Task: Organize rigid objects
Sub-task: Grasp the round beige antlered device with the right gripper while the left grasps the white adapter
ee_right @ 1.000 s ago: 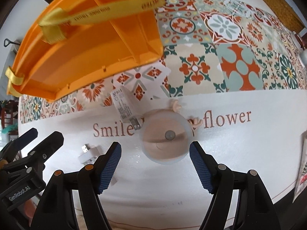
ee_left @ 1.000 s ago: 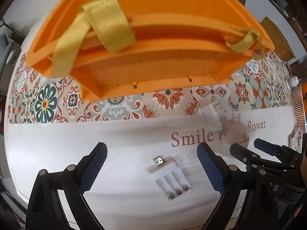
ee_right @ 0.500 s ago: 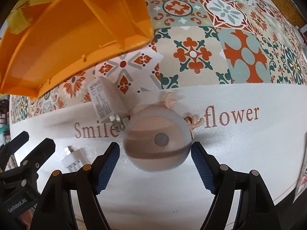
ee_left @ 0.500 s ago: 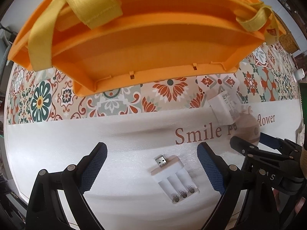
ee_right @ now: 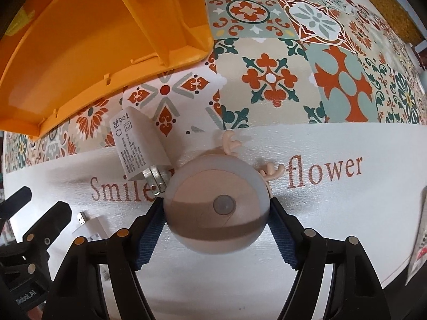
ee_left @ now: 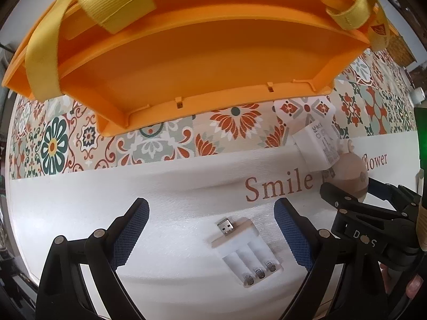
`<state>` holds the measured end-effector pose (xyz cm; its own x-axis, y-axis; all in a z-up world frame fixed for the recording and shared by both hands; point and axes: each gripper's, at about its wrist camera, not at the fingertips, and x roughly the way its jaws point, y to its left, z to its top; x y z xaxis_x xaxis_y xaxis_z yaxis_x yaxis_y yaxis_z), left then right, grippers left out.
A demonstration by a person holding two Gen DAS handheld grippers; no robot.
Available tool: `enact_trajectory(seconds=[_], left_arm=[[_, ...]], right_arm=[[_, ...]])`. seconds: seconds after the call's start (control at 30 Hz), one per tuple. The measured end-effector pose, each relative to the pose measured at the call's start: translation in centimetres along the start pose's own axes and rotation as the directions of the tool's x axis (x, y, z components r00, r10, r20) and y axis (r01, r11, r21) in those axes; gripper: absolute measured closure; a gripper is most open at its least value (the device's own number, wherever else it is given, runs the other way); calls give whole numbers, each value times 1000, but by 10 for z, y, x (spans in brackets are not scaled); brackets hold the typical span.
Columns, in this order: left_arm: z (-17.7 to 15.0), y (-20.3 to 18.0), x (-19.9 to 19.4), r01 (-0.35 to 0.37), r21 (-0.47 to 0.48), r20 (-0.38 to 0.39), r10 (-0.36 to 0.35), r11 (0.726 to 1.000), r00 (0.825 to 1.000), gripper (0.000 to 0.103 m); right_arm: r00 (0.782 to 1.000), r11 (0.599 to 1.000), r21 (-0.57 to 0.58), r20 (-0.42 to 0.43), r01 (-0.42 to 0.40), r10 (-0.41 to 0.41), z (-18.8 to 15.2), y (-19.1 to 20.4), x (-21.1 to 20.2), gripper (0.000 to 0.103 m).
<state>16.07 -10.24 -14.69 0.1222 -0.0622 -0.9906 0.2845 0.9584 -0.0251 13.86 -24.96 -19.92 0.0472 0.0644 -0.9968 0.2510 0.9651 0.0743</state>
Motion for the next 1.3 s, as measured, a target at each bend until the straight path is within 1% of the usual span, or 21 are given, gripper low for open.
enact_trajectory(seconds=[0.13,0.27,0.37,0.5,0.67,0.73,0.9,1.0,1.07,1.2,1.23,1.27,1.3], left_arm=[[1,-6,-1,16,22,16,-17,1000,1000,7],[3,-13,-3,35,58,36,-37,998,999,7],[5,-24,-4,54,95,50,-59,994,997,7],[13,-43,-8,88,157,70,-100,984,993,7],[22,-70,-7,101,246,101,-129,964,987,7],[29,-78,-4,106,256,108,-138,961,985,8],[32,-88,6,121,243,107,-150,963,983,8],[31,-90,13,120,239,106,-149,964,983,13],[33,-96,20,122,230,99,-148,965,984,21],[36,-100,27,120,208,105,-144,971,984,26],[37,-102,29,118,204,103,-141,972,985,29],[37,-104,30,117,203,101,-139,972,985,33],[37,-105,31,113,201,104,-136,973,985,35]], right_arm=[[999,999,23,-2,-32,32,-8,-12,-9,28],[999,997,69,-1,-35,35,-18,-25,-16,28],[999,994,104,18,-43,42,-24,-41,-24,28],[998,989,144,53,-31,23,-29,-56,-41,28],[997,987,159,73,-28,16,-33,-67,-50,28],[997,985,171,72,-22,10,-35,-73,-51,28],[998,977,212,62,-16,3,-39,-97,-52,28],[998,974,227,60,-10,-4,-40,-107,-52,28],[998,973,230,59,-6,-7,-41,-111,-52,28],[998,973,231,57,-6,-7,-40,-115,-50,28],[998,973,230,57,-6,-7,-49,-123,-55,28],[998,973,229,55,-5,-8,-49,-124,-54,28],[999,973,229,52,-3,-9,-45,-115,-51,28]])
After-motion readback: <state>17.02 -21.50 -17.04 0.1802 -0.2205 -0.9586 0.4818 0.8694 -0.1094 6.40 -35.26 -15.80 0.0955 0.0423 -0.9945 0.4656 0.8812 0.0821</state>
